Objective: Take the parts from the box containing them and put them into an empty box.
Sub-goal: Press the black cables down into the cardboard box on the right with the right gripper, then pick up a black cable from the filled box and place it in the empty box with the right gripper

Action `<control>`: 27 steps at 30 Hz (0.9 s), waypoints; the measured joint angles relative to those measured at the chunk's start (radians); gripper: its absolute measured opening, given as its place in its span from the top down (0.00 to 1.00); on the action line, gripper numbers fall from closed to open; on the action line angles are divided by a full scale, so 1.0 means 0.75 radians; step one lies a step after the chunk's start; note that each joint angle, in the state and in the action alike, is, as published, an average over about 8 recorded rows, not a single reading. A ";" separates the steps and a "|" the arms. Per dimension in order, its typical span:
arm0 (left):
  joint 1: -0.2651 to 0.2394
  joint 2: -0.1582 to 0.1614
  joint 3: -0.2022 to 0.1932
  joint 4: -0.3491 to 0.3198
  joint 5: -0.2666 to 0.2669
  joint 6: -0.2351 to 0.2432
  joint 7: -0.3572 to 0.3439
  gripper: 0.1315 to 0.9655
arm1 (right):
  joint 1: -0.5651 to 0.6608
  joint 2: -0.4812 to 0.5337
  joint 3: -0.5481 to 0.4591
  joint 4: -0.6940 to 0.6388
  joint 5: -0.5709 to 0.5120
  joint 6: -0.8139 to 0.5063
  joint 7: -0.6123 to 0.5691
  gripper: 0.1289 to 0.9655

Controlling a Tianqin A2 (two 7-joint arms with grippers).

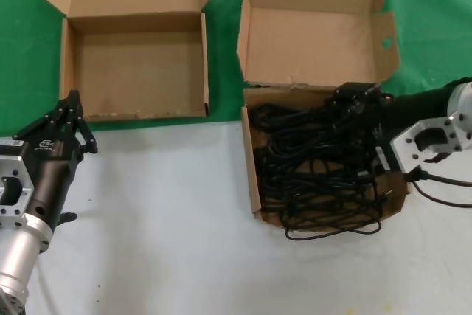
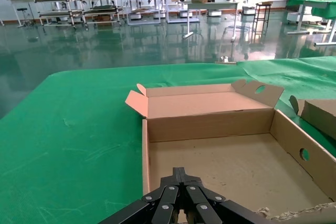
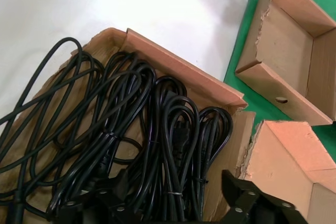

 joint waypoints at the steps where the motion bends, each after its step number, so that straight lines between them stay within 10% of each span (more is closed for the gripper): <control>1: 0.000 0.000 0.000 0.000 0.000 0.000 0.000 0.98 | 0.001 -0.004 -0.001 -0.006 -0.002 0.001 -0.004 0.30; 27: 0.000 0.000 0.000 0.000 0.000 0.000 0.000 0.98 | 0.010 -0.062 -0.012 -0.056 -0.060 0.032 -0.017 0.86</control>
